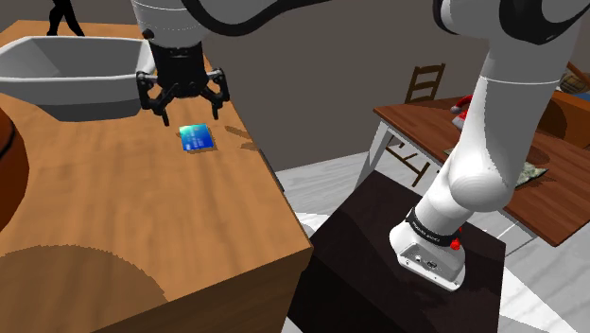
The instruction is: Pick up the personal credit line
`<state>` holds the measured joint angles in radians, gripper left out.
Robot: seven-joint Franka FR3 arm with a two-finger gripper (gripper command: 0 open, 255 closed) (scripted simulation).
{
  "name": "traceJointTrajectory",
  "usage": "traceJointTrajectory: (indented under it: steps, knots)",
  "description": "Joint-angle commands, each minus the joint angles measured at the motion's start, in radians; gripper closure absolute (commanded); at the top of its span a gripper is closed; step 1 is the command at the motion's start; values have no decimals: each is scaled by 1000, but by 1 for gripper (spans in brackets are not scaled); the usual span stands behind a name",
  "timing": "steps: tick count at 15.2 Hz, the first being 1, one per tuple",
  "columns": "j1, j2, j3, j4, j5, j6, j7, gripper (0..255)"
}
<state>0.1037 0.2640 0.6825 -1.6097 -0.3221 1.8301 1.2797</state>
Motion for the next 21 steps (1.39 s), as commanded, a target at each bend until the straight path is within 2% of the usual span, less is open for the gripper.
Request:
traceJointTrajectory:
  steps: [1,2,3,12,21]
  knots:
    - [1,3,-1,-6,-3,8,3,0]
    - [1,3,-1,-6,-3,8,3,0]
    - [2,5,-1,-4,-4,8,3,255]
    - [1,4,-1,-6,-3,8,3,255]
    - [14,4,5,116,3,-110,-17,255]
